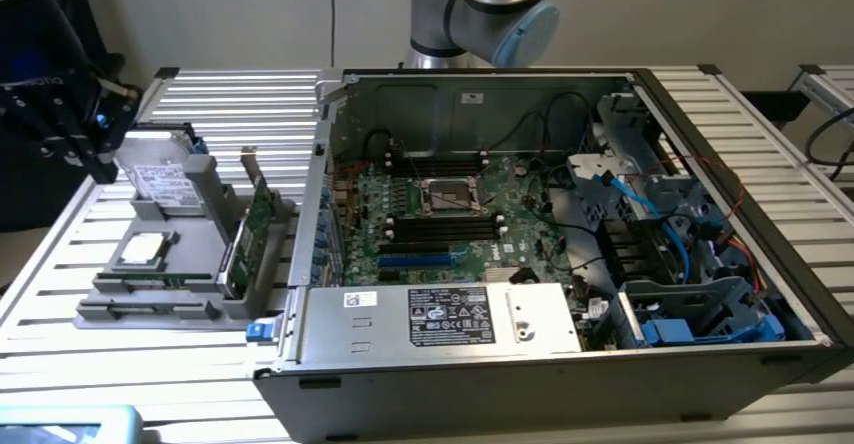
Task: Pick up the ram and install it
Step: 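Pick up the ram and move it above insertion slot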
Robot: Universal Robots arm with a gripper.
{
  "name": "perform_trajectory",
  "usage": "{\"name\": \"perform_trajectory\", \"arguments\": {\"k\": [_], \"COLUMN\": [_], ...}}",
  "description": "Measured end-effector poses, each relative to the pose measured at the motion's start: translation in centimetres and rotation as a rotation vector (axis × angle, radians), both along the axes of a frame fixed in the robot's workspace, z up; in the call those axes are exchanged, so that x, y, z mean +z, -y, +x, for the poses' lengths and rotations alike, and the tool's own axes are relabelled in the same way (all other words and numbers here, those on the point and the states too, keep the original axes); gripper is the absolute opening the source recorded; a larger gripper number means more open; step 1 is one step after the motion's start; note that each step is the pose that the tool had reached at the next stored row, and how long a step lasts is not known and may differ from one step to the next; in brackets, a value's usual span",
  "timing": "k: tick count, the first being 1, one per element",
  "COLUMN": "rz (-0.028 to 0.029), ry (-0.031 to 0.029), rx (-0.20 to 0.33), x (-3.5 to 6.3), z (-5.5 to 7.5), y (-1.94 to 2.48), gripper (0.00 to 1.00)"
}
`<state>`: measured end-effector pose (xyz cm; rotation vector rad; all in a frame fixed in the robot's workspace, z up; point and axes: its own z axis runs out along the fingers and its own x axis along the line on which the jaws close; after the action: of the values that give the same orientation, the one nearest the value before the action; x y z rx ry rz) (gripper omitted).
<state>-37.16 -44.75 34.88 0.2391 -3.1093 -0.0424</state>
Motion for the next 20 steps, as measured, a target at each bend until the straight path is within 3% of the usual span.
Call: {"name": "perform_trajectory", "arguments": {"k": [20], "rz": [0.0], "ry": [0.0], "rx": [0.364], "x": [-0.33], "z": [0.0], "y": [0.0], "gripper": [0.11]}}
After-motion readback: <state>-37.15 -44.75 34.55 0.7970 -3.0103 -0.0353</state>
